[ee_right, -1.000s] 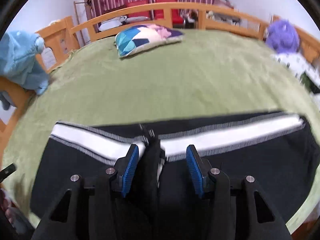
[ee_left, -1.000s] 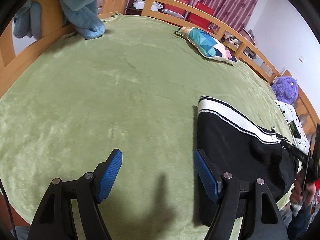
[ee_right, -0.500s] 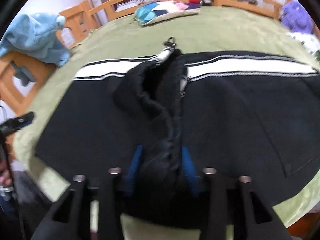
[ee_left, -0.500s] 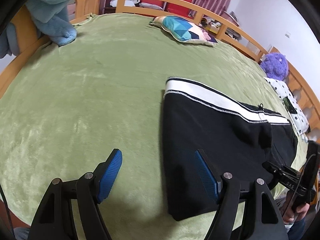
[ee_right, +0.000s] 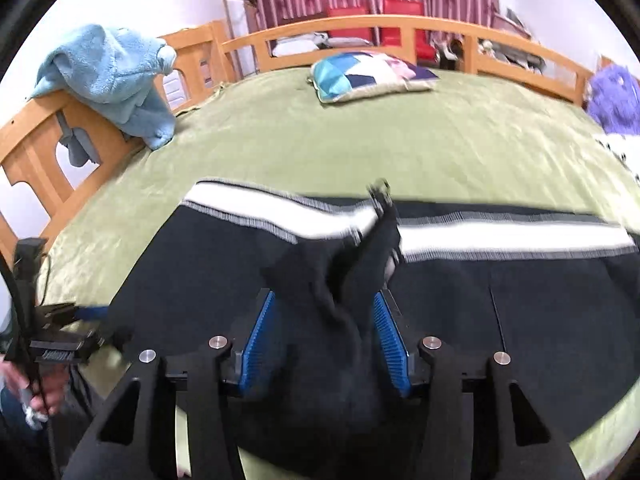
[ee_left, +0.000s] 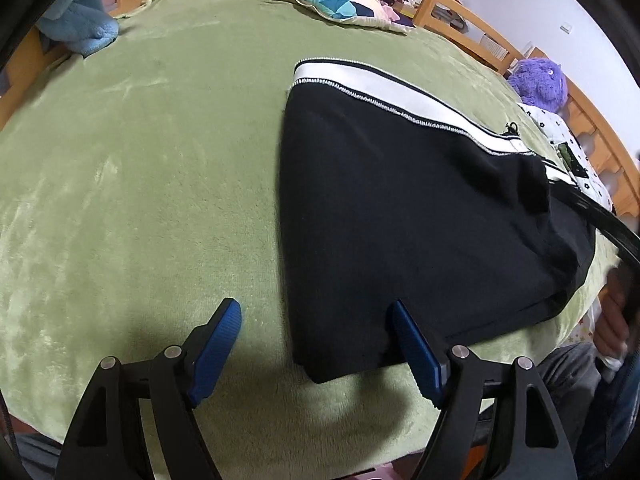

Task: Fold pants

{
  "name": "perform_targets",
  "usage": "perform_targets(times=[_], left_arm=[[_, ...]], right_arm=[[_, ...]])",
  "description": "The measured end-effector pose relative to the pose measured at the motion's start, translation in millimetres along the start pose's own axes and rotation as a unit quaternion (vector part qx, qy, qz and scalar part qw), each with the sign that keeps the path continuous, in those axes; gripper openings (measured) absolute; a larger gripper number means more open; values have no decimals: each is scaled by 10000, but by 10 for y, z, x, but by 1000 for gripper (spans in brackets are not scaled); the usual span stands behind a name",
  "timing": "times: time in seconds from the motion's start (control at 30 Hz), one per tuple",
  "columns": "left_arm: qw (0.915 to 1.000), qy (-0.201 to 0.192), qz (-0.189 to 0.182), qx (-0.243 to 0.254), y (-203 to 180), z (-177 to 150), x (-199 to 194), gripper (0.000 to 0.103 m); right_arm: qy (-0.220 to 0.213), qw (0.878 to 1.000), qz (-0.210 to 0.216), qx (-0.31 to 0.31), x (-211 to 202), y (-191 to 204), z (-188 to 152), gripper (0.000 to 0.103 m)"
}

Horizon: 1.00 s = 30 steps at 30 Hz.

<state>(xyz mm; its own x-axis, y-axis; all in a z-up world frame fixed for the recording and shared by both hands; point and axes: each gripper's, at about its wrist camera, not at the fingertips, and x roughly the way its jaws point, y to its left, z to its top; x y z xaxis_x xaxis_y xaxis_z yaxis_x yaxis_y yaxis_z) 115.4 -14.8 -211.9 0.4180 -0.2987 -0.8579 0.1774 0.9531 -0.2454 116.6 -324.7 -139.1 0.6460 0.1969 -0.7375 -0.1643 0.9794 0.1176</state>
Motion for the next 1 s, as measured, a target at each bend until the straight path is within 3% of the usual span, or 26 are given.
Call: perform_targets(times=[0.07,0.1,0.13,0.2,0.23,0.3,0.4,0.47,0.53,0.63,0.77,0.87,1.0], left_arm=[[10000,-10,10,-9,18,18,-20,76],[10000,-1,27,0,23,17,-12,76],[10000,31,19,13,29,13,5,77],[10000,74,-10,-5,42,4,31,78],[10000,88,-25,-33,52,3,40,79],[9998,120,-76,-101,69,23,41,79],[9999,24,-147,-73,79,57,-1,79],[9999,-71,-81,-31,83,70,-29,79],[9997,-227,-85,-50,89,102,-48,77],[9993,-381,50,-34,64,209,-30,77],[9989,-249,389,17,5,389,145,78],[9993,78,370,-75,-1,460,293,78],[9997,18,232,-50,16,516,285,76]], right_arm=[[157,9998,-41,-69,217,16,76,35],[282,9995,-84,-106,328,17,106,5],[462,9987,-111,-155,450,5,131,5],[244,9995,-174,25,430,-123,193,5],[54,9988,103,484,359,-292,230,5],[219,9946,281,976,411,-470,212,7],[895,9941,-93,611,653,-418,62,10],[819,9958,-200,364,514,-337,-24,12],[711,9960,-290,448,312,-334,-85,34],[341,9977,-215,552,10,-323,-275,58],[653,9973,-271,206,89,-215,-615,60],[323,9981,-304,426,0,-188,-706,60],[233,9982,-208,520,-143,-241,-700,61]])
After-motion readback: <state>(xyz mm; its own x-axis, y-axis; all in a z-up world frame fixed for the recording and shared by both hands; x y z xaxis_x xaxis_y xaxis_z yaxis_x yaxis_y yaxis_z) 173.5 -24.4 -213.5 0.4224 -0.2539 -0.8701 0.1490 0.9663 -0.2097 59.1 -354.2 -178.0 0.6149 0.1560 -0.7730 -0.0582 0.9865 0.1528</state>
